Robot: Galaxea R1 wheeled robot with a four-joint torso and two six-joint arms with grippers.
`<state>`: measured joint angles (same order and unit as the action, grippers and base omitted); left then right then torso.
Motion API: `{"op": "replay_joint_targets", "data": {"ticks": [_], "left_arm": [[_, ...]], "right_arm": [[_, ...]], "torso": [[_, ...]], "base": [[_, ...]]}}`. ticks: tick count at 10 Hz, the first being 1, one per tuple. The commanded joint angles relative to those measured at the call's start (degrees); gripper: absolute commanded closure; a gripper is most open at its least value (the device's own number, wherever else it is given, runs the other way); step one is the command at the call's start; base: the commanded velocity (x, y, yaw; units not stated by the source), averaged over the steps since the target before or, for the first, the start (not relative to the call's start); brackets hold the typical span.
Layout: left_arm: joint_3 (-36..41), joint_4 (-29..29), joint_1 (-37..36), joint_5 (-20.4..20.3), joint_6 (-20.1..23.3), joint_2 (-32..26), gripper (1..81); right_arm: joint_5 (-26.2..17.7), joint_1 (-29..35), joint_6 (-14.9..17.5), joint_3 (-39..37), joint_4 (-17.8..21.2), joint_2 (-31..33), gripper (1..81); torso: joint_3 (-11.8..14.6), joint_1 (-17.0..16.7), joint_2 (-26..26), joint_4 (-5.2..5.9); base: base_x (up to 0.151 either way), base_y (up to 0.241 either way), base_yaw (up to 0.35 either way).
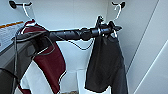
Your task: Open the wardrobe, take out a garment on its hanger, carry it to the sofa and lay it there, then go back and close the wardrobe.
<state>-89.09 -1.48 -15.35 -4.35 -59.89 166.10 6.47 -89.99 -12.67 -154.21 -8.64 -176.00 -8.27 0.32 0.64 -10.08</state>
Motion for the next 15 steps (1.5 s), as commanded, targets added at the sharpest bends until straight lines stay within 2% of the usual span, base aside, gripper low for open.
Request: {"op": "replay_joint_targets", "data": {"ticks": [1,2,3,4,5,6,7,8,10,11,12,15], "left_arm": [[1.5,1.7,-8.0,-2.3,0.9,-1.1,81.1],[2.0,1.7,-7.1,-2.2,1.0,-1.6,81.1],[2.0,2.7,-6.8,-2.1,0.9,-1.7,81.1],[2.0,2.9,-6.7,-1.8,0.9,-1.7,81.1],[2.0,3.0,-6.8,-1.5,0.9,-1.6,81.1],[1.8,3.3,-6.8,-1.5,0.9,-1.6,81.1],[1.8,3.4,-6.8,-1.4,0.9,-1.4,81.1],[2.0,3.5,-6.7,-1.4,0.9,-1.3,81.1],[2.1,3.5,-6.6,-1.4,0.9,-1.2,81.1],[2.2,3.5,-6.5,-1.4,0.9,-1.2,81.1],[2.4,3.5,-6.2,-1.5,0.9,-1.2,81.1],[3.1,3.6,-4.7,-1.7,0.9,-1.0,81.1]], "right_arm": [[-2.9,1.3,0.3,0.5,-0.6,-0.1,1.0],[-2.9,1.2,0.3,0.5,-0.6,-0.1,1.0],[-2.8,1.3,0.3,0.5,-0.6,-0.1,1.0],[-2.8,1.3,0.3,0.5,-0.5,-0.1,1.0],[-2.8,1.4,0.2,0.5,-0.2,-0.1,1.0],[-2.8,1.4,0.3,0.5,-0.2,-0.2,1.0],[-2.8,1.4,0.3,0.5,-0.3,-0.2,1.0],[-2.8,1.5,0.3,0.5,-0.5,-0.2,1.0],[-2.8,1.3,0.3,0.5,-0.5,-0.2,1.0],[-2.8,1.3,0.3,0.5,-0.3,-0.2,1.0],[-2.8,1.3,0.3,0.5,-0.3,-0.2,1.0],[-2.7,1.5,0.3,0.5,-0.3,-0.2,1.0]], "torso": [[0.0,0.0,0.0,3.34],[0.0,0.0,0.0,5.55],[0.0,0.0,0.0,6.15],[0.0,0.0,0.0,7.31],[0.0,0.0,0.0,3.95],[0.0,0.0,0.0,5.42],[2.2,0.0,0.0,6.45],[4.6,0.0,0.0,6.78],[7.2,0.0,0.0,6.86],[3.7,0.0,0.0,6.86],[5.4,0.0,0.0,6.86],[6.1,-0.1,0.0,6.89]], "base": [[0.0,0.0,0.0],[0.0,0.0,0.0],[0.0,0.0,0.0],[0.0,0.0,0.0],[0.0,0.0,0.0],[0.0,0.0,0.0],[0.0,0.0,0.0],[0.0,0.0,0.0],[0.0,0.0,0.0],[0.0,0.0,0.0],[0.0,0.0,0.0],[0.0,0.0,0.0]]}}
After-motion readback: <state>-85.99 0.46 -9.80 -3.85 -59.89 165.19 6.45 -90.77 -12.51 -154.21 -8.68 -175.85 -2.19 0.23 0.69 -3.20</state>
